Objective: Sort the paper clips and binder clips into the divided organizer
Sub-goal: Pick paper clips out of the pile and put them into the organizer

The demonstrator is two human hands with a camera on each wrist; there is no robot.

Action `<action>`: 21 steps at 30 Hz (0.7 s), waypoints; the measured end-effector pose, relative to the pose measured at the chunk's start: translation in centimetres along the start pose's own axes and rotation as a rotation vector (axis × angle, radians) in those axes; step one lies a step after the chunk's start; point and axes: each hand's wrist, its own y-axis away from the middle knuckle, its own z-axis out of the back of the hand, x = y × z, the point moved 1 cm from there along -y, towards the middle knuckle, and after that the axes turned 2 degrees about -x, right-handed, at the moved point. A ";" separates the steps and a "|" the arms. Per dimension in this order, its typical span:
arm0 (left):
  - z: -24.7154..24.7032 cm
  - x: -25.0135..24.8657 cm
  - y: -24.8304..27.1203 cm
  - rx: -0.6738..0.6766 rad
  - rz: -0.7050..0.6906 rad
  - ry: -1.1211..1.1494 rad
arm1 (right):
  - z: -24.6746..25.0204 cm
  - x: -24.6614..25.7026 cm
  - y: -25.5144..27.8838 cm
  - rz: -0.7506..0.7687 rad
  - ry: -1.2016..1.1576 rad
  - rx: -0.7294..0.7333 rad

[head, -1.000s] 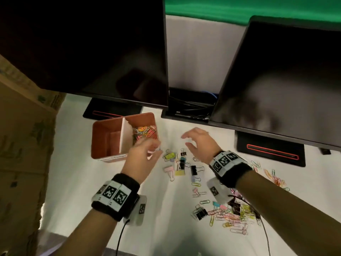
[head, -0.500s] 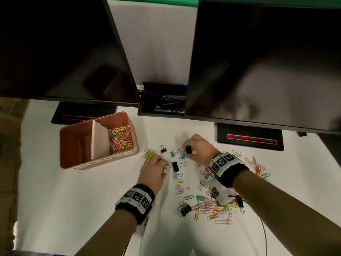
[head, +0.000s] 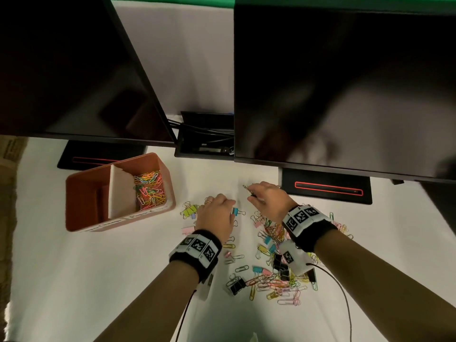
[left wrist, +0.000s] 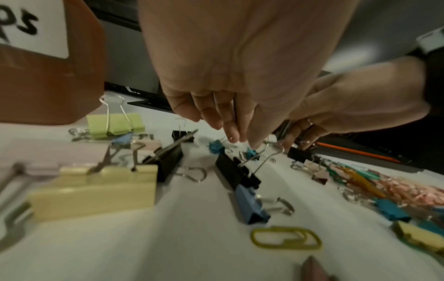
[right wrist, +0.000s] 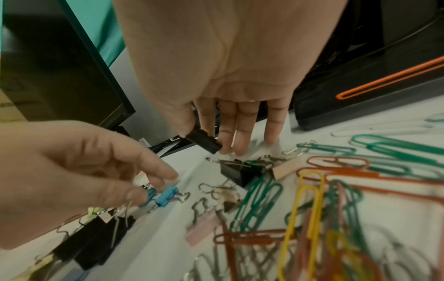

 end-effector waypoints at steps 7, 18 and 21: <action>-0.9 -0.1 -0.7 -0.010 0.059 -0.017 | 0.6 -1.9 1.8 0.050 0.052 0.033; -0.1 0.2 -1.6 0.070 0.131 -0.055 | 0.8 -3.5 3.8 0.027 0.028 -0.039; 0.6 0.4 -1.4 0.103 0.131 -0.034 | 1.0 -4.0 5.0 0.058 0.023 -0.068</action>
